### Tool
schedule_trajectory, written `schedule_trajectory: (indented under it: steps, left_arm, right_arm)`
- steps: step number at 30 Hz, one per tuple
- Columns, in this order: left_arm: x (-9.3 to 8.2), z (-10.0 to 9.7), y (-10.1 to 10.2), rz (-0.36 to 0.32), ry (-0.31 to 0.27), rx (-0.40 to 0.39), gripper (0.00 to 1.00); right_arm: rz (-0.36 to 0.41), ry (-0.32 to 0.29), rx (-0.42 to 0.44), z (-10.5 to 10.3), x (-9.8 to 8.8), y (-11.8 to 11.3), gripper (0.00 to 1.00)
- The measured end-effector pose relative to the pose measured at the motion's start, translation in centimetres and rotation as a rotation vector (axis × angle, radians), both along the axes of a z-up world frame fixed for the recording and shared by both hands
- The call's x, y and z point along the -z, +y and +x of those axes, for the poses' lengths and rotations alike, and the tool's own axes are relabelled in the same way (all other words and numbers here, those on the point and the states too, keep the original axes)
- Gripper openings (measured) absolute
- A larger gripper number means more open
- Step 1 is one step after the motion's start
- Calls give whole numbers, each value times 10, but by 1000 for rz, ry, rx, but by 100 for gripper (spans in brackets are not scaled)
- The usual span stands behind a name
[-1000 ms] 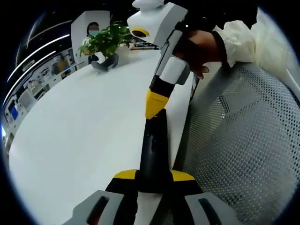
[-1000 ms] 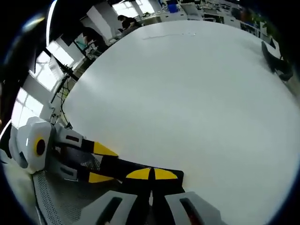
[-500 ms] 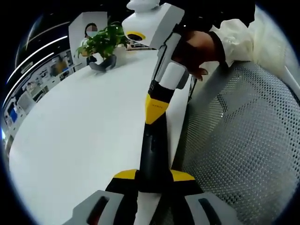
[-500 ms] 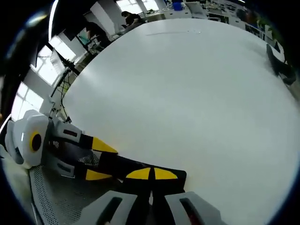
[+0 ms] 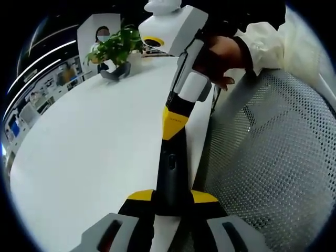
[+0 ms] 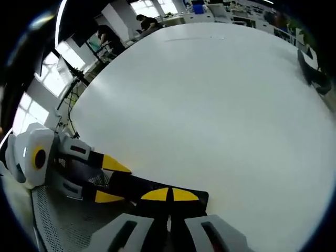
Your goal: Press the specified remote control buttons in sequence, fully releasing each button before pressing the next.
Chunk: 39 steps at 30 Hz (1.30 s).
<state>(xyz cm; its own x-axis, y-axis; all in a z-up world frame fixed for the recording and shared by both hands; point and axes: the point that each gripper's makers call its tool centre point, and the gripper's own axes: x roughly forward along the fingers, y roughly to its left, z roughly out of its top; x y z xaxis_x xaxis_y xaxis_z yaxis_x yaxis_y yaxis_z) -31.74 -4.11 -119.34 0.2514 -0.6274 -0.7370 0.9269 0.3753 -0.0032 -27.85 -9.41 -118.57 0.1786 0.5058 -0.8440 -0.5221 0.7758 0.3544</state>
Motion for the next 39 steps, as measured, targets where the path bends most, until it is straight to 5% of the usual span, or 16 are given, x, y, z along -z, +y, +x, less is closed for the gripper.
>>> schedule_trajectory:
  steps: [16,21,39]
  left_arm:
    - [0,-1,0,-1,7,-16,25]
    - [0,-1,0,-1,5,-14,25]
    - [-1,-1,0,-3,-2,-9,25]
  right_arm:
    - [34,47,4,-7,-7,4,0]
    - [46,129,9,-16,-4,6,0]
    - [60,132,4,-17,-2,5,0]
